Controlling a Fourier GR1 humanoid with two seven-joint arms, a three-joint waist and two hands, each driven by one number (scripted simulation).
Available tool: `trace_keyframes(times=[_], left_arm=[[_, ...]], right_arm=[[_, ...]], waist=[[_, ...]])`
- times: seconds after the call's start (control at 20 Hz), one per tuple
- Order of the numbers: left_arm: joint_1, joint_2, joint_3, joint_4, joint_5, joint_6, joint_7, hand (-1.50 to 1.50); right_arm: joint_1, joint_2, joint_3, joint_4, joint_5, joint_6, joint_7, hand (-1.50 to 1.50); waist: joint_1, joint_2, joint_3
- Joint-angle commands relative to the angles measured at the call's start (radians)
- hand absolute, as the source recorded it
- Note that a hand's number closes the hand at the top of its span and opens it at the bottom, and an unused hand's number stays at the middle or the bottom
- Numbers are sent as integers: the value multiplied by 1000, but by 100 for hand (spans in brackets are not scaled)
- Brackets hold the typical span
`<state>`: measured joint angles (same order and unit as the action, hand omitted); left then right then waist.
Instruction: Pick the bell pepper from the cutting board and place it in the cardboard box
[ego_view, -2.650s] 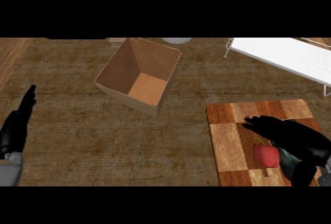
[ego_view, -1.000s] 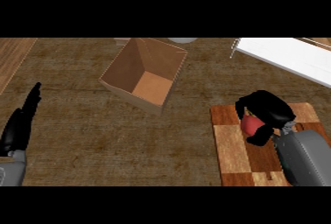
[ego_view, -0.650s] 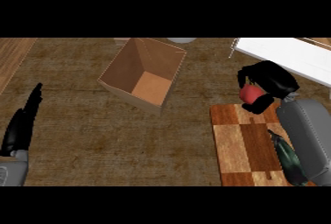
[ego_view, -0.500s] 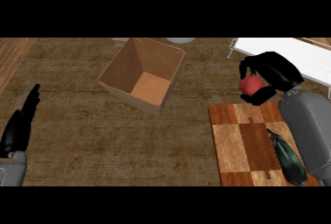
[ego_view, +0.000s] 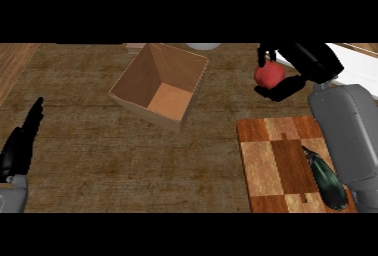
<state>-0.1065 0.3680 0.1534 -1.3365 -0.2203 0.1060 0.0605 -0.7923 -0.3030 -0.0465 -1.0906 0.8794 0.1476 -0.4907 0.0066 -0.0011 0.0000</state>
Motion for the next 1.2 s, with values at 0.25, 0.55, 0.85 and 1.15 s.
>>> trace_keyframes(times=[0.25,0.55,0.85,1.15], left_arm=[[4,27,30,-27,17,-35,3,0],[-45,-42,-14,14,-36,23,12,0],[-43,-15,6,33,-24,-14,-17,0],[-51,-30,-15,35,-27,-29,-39,0]], right_arm=[[-164,208,-3,19,-101,114,194,150],[-314,299,44,130,-194,53,402,150],[-454,302,92,391,-305,-44,415,150],[-574,303,159,614,-370,-193,400,150]], waist=[[11,0,0],[15,4,-1],[34,9,-1],[88,24,-3]])
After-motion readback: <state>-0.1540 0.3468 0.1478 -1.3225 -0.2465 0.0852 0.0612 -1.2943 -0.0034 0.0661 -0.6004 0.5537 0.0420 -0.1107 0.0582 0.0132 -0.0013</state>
